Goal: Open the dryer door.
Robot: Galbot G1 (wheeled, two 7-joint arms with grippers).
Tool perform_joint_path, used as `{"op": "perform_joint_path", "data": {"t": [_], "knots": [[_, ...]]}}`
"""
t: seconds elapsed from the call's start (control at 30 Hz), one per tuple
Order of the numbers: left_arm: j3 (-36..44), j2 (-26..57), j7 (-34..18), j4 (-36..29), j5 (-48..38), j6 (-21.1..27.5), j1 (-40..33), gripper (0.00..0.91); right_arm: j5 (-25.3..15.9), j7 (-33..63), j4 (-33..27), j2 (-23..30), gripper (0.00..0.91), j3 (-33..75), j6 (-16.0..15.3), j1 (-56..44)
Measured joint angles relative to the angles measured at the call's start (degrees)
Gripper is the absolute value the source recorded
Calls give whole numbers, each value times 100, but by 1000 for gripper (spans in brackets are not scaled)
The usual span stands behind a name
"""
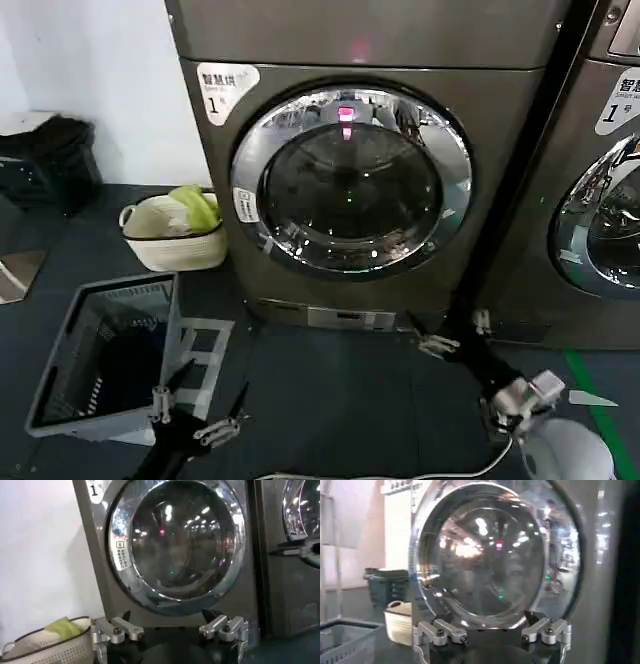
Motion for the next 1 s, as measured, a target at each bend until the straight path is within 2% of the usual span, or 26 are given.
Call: {"op": "perform_joint_path", "data": {"t": [0.4,0.67,1.0], "knots": [[-53,-34,147,18,-14,-13,-36,907,-148,177,-599,171,907,-1148,-106,1336],[-97,-46,161,125,103,-230,-75,907,-119,-3,-1265,440,907,-1639,-97,2046],[-66,-60,153,68,56,-87,-66,907,-291,-87,-2045,820,907,-2155,-128,2936]]}}
